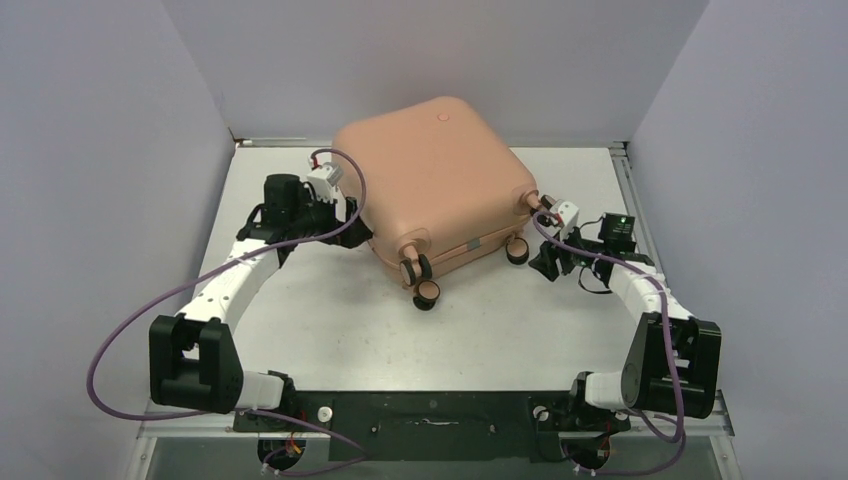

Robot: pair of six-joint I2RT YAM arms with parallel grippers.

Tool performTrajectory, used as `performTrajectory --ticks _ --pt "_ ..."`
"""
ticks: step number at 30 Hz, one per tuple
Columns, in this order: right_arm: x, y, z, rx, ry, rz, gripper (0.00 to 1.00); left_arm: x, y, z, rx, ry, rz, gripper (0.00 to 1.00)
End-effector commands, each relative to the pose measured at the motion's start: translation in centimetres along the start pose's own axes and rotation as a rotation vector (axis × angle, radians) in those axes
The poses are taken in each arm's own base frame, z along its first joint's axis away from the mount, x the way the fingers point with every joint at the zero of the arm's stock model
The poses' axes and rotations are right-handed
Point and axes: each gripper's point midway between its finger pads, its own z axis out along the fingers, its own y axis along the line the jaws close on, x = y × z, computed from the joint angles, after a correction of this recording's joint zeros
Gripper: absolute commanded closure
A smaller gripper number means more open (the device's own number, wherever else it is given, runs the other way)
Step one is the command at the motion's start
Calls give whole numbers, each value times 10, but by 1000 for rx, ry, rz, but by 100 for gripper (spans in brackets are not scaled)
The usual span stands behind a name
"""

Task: Pack the luggage
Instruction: Zip the luggage at the center of the board.

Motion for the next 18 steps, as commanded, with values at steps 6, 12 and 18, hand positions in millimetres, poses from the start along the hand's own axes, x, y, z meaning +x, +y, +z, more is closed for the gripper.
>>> performTrajectory --ticks 6,12,18 --pt "-41 -5 16 3 -216 -51 40 -34 -62 16 221 -67 75 4" --pt "-37 -17 45 63 -222 -19 37 -41 -76 5 303 -53 151 4" --pt "-40 -37 51 140 -305 -18 37 -75 -103 -34 425 -133 242 4"
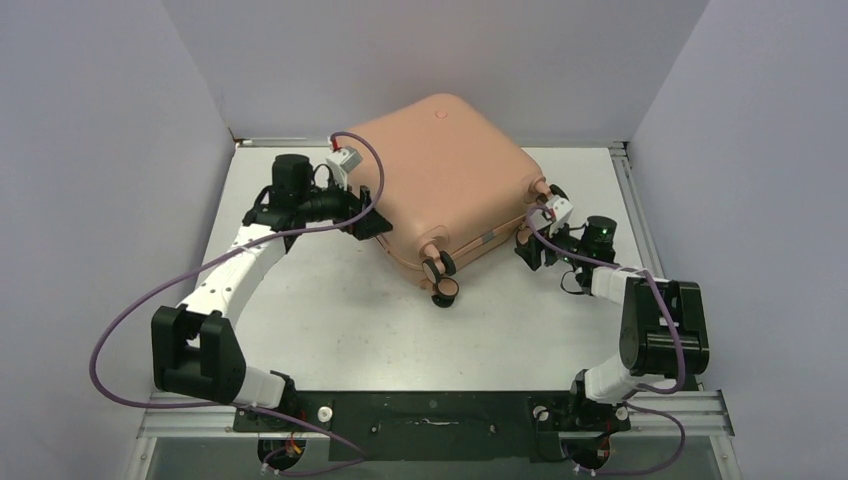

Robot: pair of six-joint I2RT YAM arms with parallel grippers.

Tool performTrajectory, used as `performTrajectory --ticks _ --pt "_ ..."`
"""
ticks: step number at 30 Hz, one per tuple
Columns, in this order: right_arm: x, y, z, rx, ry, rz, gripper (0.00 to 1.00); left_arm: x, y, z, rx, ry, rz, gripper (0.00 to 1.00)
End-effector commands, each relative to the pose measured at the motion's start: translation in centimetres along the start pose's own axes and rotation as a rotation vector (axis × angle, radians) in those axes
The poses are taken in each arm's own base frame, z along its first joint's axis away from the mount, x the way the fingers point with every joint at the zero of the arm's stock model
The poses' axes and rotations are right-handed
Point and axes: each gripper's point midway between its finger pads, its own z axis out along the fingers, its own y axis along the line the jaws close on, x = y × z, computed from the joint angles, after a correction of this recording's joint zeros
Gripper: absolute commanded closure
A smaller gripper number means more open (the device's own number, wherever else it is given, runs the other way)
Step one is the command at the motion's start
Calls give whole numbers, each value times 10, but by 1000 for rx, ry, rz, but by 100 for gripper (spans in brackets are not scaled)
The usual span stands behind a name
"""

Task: Pack the luggage
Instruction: Zip the luggage at the center of the board.

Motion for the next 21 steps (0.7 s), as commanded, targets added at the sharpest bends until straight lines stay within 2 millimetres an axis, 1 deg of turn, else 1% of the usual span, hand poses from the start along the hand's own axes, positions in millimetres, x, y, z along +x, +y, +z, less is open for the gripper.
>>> performTrajectory --ticks 1,2,4,9,14,17,19,21 --pt "-38 -22 7 76 -179 -72 38 -56 -45 -33 146 -116 216 4" --pt "-42 -23 7 73 -198 -70 38 -59 -51 -36 163 -117 252 4" --pt "-49 -18 8 39 -248 -80 40 -62 -59 -39 179 -114 299 4" --pt "-61 -19 9 50 -338 -71 47 -58 -76 -43 256 -94 405 4" --pt "-72 -11 9 16 -448 -72 54 -58 -87 -41 291 -108 491 4" --pt "-67 -19 16 23 -412 -42 57 -56 -94 -38 314 -103 510 4" --pt "-69 -21 18 20 -409 -37 63 -52 -99 -36 329 -92 531 4" --pt "-68 -20 20 12 -398 -45 78 -46 -106 -32 346 -67 563 4"
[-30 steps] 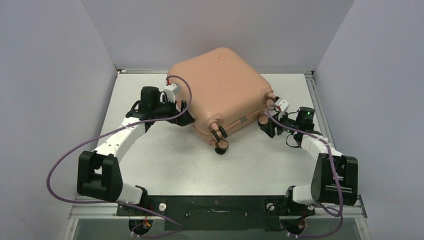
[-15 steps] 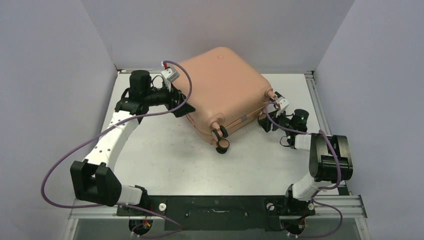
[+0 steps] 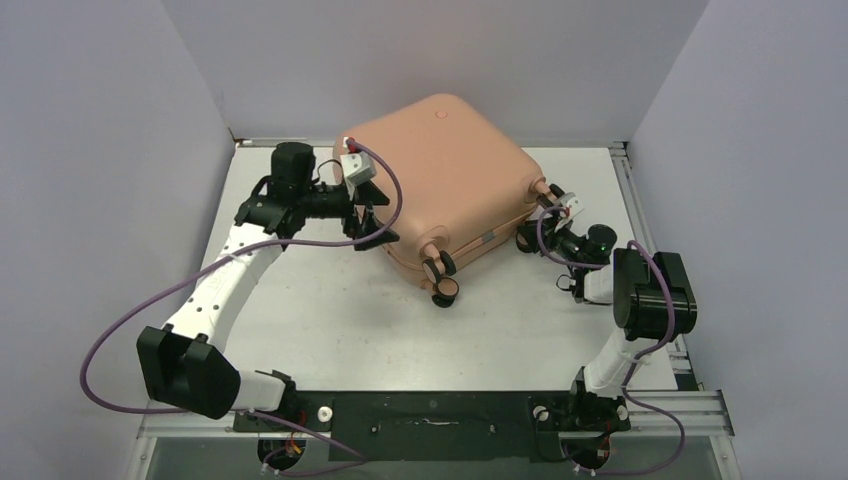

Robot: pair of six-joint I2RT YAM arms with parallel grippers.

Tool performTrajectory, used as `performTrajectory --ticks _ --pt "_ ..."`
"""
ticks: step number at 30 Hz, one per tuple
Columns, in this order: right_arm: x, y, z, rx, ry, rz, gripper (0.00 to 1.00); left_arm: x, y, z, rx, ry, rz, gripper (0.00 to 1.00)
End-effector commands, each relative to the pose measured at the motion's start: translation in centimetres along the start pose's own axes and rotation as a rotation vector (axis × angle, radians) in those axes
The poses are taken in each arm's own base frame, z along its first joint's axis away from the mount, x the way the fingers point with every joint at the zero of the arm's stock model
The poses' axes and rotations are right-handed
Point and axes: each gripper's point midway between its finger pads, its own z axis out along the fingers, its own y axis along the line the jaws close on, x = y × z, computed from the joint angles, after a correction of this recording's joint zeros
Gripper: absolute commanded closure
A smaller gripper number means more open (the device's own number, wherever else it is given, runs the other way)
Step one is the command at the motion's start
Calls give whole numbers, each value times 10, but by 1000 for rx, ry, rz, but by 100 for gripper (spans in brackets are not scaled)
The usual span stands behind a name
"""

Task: Pack the luggage
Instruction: Zip the luggage at the center of the board.

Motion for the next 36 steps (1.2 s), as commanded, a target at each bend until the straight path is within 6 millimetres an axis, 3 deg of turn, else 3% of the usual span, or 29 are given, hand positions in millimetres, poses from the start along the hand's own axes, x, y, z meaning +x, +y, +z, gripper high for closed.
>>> performTrajectory --ticks 1,3,8,11,19,23,26,32,36 --pt "-39 3 11 -57 -101 -111 85 -17 -25 4 77 3 146 4" --pt "-42 5 11 -56 -115 -127 94 -11 -34 8 97 38 172 4" --pt "-42 0 12 -27 -113 -123 95 -4 -51 17 136 91 253 4" --pt "-33 -12 8 39 -67 -90 95 -6 -62 25 169 112 300 4" --pt "-28 -22 2 82 -25 -41 95 -9 -97 82 299 202 406 4" --pt "-30 -24 2 87 -13 -30 95 9 -102 106 332 337 454 4" --pt "-31 -27 -1 96 -9 -29 95 22 -88 108 299 446 484 1" --pt "-32 -29 -1 92 -9 -6 95 22 -61 77 263 563 625 2" --pt "-31 -29 -1 90 -12 3 95 40 -48 70 293 645 717 3"
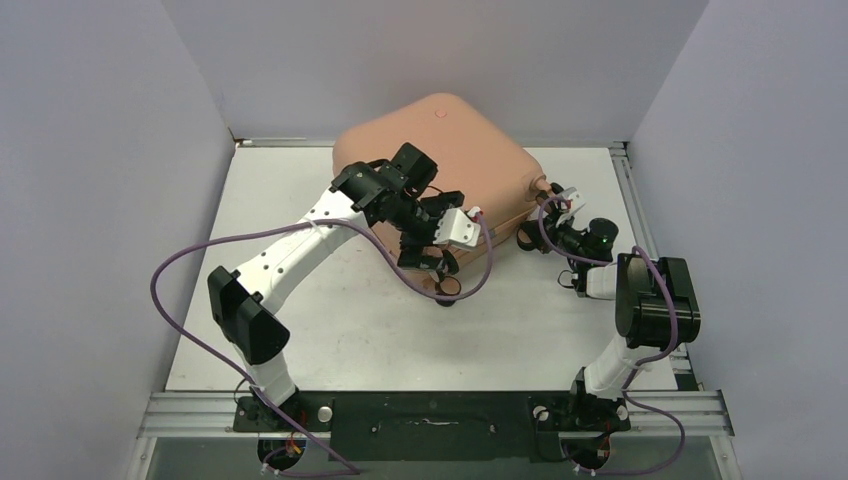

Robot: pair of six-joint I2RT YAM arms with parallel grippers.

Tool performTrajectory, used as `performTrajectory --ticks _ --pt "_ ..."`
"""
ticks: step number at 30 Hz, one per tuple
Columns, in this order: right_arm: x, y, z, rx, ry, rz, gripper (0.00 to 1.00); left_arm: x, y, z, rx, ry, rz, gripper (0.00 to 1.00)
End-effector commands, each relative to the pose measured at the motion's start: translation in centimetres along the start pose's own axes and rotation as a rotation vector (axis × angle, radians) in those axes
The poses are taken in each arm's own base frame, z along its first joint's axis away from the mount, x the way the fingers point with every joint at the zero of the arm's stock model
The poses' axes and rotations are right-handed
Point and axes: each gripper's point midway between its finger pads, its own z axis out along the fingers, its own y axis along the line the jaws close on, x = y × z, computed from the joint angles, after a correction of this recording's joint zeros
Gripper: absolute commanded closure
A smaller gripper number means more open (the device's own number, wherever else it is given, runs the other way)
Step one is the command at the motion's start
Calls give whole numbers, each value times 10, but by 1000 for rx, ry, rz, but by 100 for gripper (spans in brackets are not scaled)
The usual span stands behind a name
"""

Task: Pack the luggage
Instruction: Zip the luggage at the center of the board.

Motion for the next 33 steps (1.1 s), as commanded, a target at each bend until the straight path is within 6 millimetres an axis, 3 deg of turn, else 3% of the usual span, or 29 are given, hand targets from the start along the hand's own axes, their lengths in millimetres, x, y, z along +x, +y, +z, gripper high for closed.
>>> performTrajectory --ticks 1,7,11,21,24,27,33 --pt "-31 -17 0 46 -67 -54 95 22 0 -15 21 104 159 3" --pt "-30 -19 -1 45 -61 -36 95 41 -12 1 140 162 239 0" --pt "-30 -22 0 51 -61 -24 95 45 -20 10 199 177 244 29" --pt "-30 -25 -2 53 -61 0 95 70 -18 22 197 299 292 52" --pt "-28 -29 -2 70 -55 17 95 76 -28 20 253 319 279 55" --pt "-26 -40 -4 119 -43 43 95 82 -43 16 318 341 258 73" --pt "-23 -72 -10 263 -24 106 95 95 -67 12 420 383 201 83"
